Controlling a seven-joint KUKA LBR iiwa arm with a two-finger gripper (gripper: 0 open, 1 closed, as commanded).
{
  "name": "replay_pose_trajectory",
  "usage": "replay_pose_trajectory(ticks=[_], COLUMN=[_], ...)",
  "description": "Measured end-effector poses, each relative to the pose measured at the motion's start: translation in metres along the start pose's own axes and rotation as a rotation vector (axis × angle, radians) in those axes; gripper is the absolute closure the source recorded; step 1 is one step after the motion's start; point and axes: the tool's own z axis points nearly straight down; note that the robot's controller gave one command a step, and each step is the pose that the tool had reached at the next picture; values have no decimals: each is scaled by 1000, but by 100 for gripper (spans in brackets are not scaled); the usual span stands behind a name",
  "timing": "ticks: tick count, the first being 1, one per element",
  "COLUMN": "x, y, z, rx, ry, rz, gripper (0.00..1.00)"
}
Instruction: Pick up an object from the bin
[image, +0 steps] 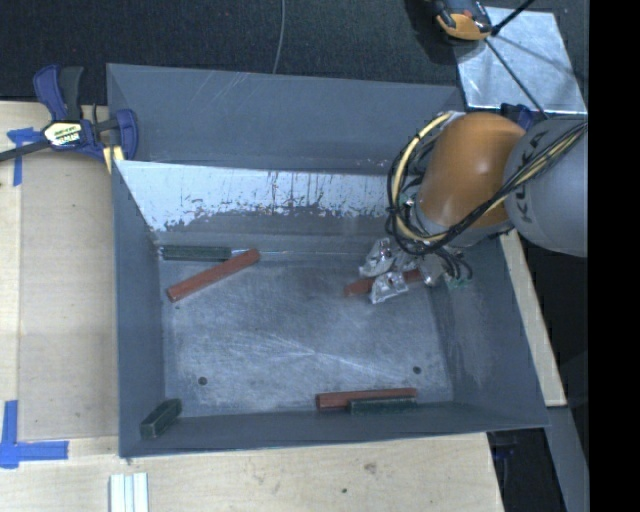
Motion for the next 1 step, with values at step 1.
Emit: replay_pose_trajectory(ticks=[1], x=[0], y=[0], z=[0], rx=[0], ry=[0], rz=[1], gripper=[100])
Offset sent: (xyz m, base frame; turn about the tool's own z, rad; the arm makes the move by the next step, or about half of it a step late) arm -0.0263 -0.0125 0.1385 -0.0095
